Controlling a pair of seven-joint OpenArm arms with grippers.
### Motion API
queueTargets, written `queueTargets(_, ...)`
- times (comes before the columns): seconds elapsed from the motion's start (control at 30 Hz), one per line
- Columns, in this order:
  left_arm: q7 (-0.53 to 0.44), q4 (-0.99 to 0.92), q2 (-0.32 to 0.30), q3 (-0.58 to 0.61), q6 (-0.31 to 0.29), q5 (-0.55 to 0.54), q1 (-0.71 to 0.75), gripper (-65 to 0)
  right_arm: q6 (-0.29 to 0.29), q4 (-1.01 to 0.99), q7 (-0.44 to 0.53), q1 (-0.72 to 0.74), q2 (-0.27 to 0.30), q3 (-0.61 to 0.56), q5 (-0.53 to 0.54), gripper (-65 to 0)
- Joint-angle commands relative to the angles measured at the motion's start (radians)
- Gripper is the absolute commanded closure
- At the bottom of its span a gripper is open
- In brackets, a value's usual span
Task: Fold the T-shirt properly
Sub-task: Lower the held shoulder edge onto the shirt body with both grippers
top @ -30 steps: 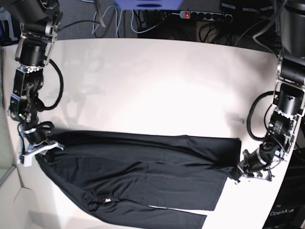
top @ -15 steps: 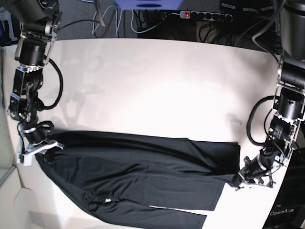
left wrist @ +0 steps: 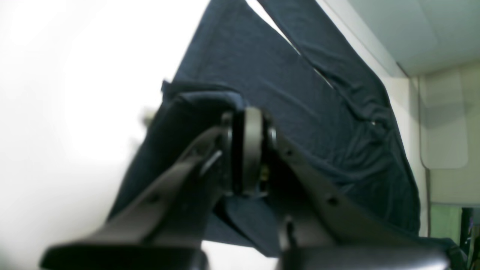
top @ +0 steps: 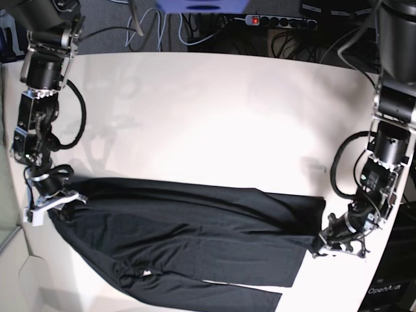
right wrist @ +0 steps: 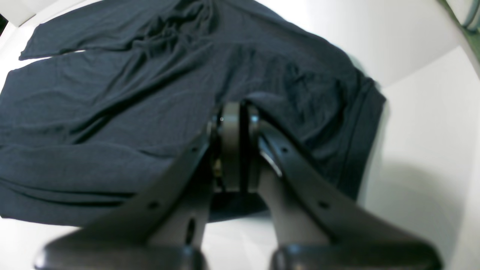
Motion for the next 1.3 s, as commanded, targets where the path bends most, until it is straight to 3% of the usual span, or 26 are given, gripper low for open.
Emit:
queueTargets(0.0,-0.018,0.014,-0.012,-0.008,-0.013,-0.009,-0.036,0.0,0.005,0.018,0.023,0.024,0.017,0.002,0.01,-0.7)
queueTargets(0.13,-0.012,0.014,-0.013,-0.008,-0.013,-0.006,-0.035,0.0,0.005,0.018,0.023,0.024,0.017,0.002,0.01,-2.7)
queueTargets(0.27,-0.012,0.014,-0.013,-0.008,-0.014,-0.006,-0.018,-0.7,0.005,0.018,0.021,0.024,0.017,0.002,0.01,-13.8)
queueTargets(0.33,-0.015,0.014,-0.013,-0.008,-0.014,-0.005,-0.015,-5.8,0.005,0.018,0.021,0.024,0.017,0.002,0.01,-20.1)
queueTargets(0.43,-0.015,0.014,-0.015,-0.008,-0.014,-0.005,-0.015,-19.4,0.005,0.016,0.019,0.02,0.017,0.002,0.01,-28.0)
queueTargets(0.57,-0.012,0.016,-0.031,-0.008,-0.014,-0.008,-0.012,-37.7,0.008,0.018,0.006,0.004,0.021,0.002,0.01,-29.8)
queueTargets(0.63,-0.018,0.028,-0.038,-0.008,-0.016,-0.011,0.003,-42.2,0.008,0.018,0.006,0.001,0.029,0.002,0.01,-29.8)
queueTargets(1.0,-0.018,0.069,-0.03,-0.006,-0.017,-0.003,0.033,-42.6,0.01,0.019,0.01,-0.025,0.061,0.002,0.01,-29.6)
queueTargets(1.1,-0.02,0.068,-0.03,-0.003,-0.017,-0.003,0.033,-41.5,0.01,0.019,0.013,-0.025,0.061,0.002,0.01,-25.3)
queueTargets(1.17,-0.02,0.068,-0.03,-0.003,-0.017,-0.003,0.033,-36.1,0.01,0.019,0.009,-0.023,0.061,0.002,0.01,-18.7)
queueTargets(1.27,-0.02,0.066,-0.03,-0.003,-0.017,0.003,0.029,-22.1,0.01,0.019,0.007,-0.019,0.058,0.002,0.01,-7.7)
